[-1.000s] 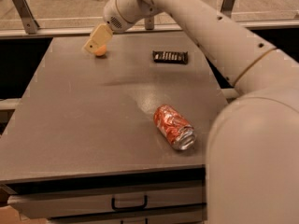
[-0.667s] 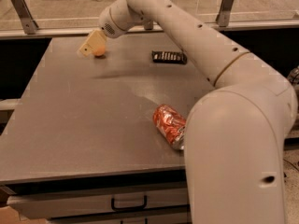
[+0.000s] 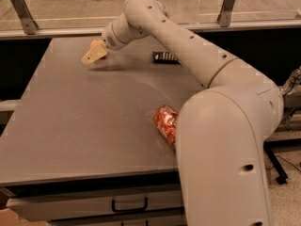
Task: Pick orange
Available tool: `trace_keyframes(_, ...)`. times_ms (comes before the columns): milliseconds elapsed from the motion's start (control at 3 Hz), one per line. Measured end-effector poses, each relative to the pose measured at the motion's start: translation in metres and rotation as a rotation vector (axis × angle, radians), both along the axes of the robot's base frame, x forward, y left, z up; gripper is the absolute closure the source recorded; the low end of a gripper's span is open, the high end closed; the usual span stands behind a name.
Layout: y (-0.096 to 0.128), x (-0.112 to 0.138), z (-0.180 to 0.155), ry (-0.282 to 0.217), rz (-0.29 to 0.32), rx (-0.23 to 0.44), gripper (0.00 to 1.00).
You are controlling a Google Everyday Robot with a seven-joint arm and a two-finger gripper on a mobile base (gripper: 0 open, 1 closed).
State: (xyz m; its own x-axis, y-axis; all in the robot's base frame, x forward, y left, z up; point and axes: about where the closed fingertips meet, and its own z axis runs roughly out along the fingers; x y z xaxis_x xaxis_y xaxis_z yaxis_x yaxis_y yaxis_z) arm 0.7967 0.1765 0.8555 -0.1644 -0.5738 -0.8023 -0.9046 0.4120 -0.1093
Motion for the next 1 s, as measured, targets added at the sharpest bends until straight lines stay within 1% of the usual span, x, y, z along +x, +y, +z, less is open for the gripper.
trace_keyframes(333,0.002,0.008,-0.012,0.026,-0.025,0.014,0.41)
trace_keyframes(667,0.001,0.018,-0.005,0.015,-0.051,0.048,0.65)
trace_keyframes(1000,-0.005,0.017,0.023,-0.038,-0.044,0.107,0.88)
